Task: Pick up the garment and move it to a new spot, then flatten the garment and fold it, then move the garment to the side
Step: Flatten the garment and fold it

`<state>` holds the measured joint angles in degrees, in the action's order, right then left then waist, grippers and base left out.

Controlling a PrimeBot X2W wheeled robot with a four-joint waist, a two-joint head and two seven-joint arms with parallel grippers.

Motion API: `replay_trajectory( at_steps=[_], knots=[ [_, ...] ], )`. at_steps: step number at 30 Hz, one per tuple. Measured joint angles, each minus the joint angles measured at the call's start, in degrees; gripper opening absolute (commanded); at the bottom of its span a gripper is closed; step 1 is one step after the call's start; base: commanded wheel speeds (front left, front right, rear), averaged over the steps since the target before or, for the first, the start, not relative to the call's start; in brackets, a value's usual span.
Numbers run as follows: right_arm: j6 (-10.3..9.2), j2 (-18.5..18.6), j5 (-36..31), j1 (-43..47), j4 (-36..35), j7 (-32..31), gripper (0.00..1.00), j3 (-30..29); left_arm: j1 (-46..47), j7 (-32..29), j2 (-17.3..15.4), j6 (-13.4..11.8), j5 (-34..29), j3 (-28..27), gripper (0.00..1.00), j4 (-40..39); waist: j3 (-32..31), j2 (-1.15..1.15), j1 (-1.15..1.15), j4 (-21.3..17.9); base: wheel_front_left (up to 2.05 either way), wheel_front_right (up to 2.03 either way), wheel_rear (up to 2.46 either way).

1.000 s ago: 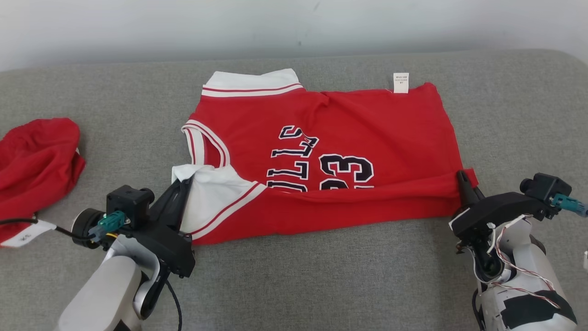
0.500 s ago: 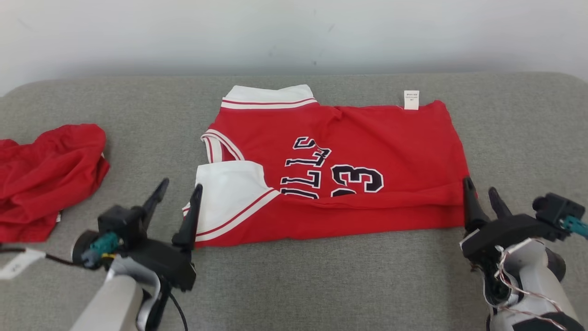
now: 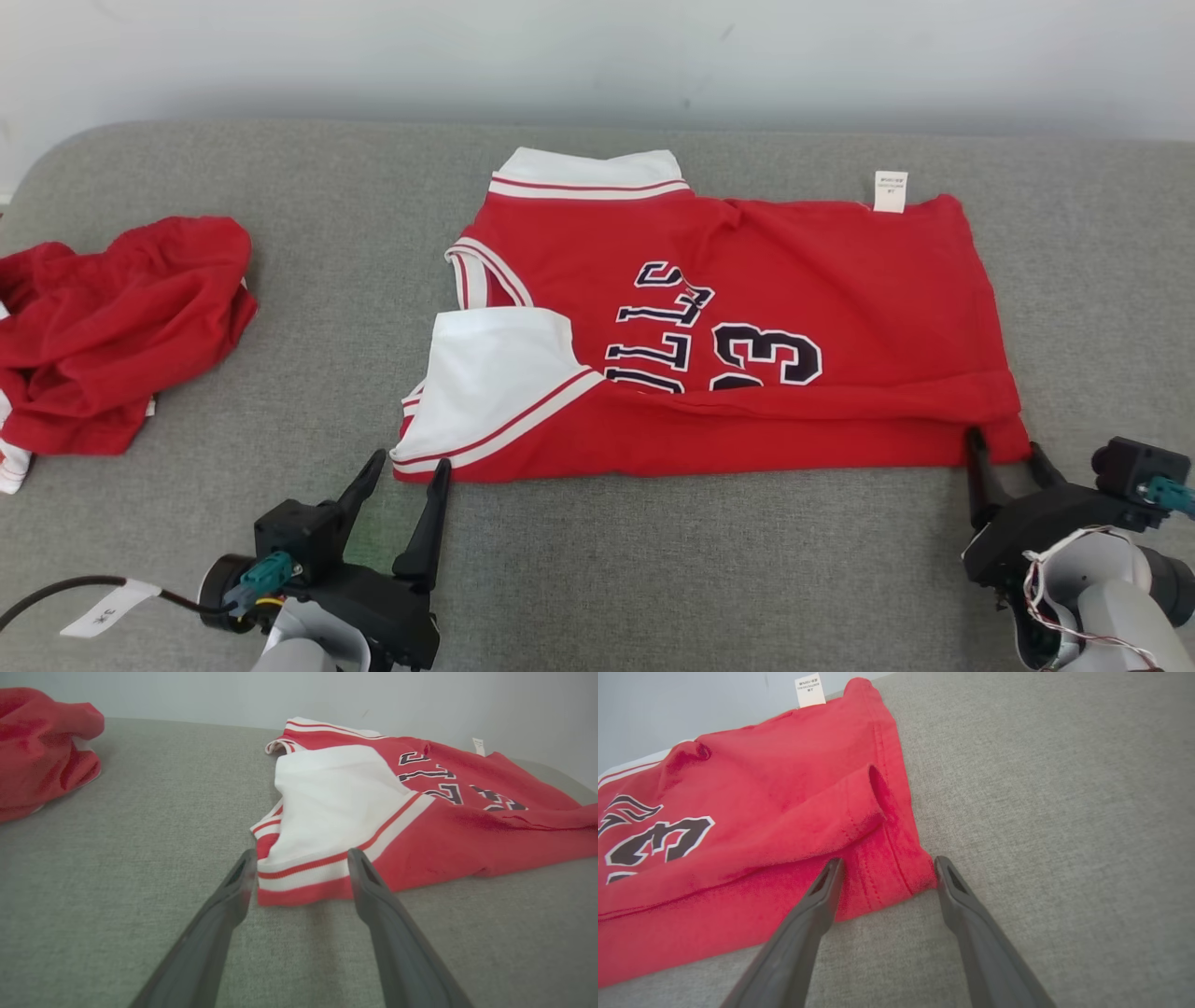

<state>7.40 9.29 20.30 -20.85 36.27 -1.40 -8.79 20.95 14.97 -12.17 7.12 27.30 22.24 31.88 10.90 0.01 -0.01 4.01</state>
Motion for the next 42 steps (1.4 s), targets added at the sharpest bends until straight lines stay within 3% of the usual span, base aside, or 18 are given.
replay_trajectory(
  at_steps=[11, 12, 13, 14, 16, 26, 36, 42],
  knots=[
    [0.00, -0.3, -4.1, -4.5, 6.8, 1.5, 1.00, 1.7, 2.9, 0.0, 1.9, 0.3, 0.2, -1.4, 1.00, 8.7, 1.6, -0.01, 0.00, -0.6, 0.00, 0.00, 0.00],
    [0.00, -0.4, -4.1, -5.0, 7.3, 1.7, 0.76, 1.9, 3.3, 0.0, 2.0, 0.3, 0.2, -1.4, 1.00, 9.6, 1.6, -0.01, 0.00, -0.8, 0.00, 0.00, 0.00],
    [0.00, -0.5, -4.1, -5.3, 7.8, 2.0, 0.40, 2.1, 3.7, 0.0, 2.2, 0.3, 0.6, -1.4, 1.00, 10.3, 1.7, -0.01, 0.00, -0.9, 0.00, 0.00, 0.00],
    [0.00, -0.7, -4.1, -5.7, 8.1, 2.3, 0.00, 2.3, 4.1, 0.0, 2.4, 0.3, 1.2, -1.1, 0.42, 10.7, 1.7, 0.00, 0.00, -1.1, 0.00, 0.00, 0.00],
    [0.00, -0.8, -3.6, -6.1, 9.1, 2.8, 0.00, 2.7, 4.6, 0.1, 2.6, 0.3, 1.6, -0.6, 0.00, 11.4, 1.4, 0.00, 0.01, -1.3, 0.00, 0.00, 0.00],
    [0.05, -1.1, 1.8, -0.7, 8.7, 6.1, 0.00, 5.1, -0.7, 0.1, 0.8, 0.4, 3.9, 0.9, 0.00, 8.6, -3.3, 0.00, 0.00, -1.3, 0.00, 0.00, 0.00],
    [0.07, 0.1, 6.4, 12.2, -0.1, 3.6, 0.00, 5.4, -12.1, 0.1, -0.8, 0.4, 4.3, 0.8, 0.00, 3.6, -9.1, -0.01, 0.00, -1.0, 0.00, 0.00, 0.00],
    [0.07, -0.4, 7.4, 21.4, -8.0, -1.4, 0.00, 3.6, -18.7, -1.0, -1.2, -1.3, 6.4, 0.0, 0.00, -0.9, -11.6, -0.01, -0.01, -0.8, 0.00, 0.00, 0.00]
  ],
)
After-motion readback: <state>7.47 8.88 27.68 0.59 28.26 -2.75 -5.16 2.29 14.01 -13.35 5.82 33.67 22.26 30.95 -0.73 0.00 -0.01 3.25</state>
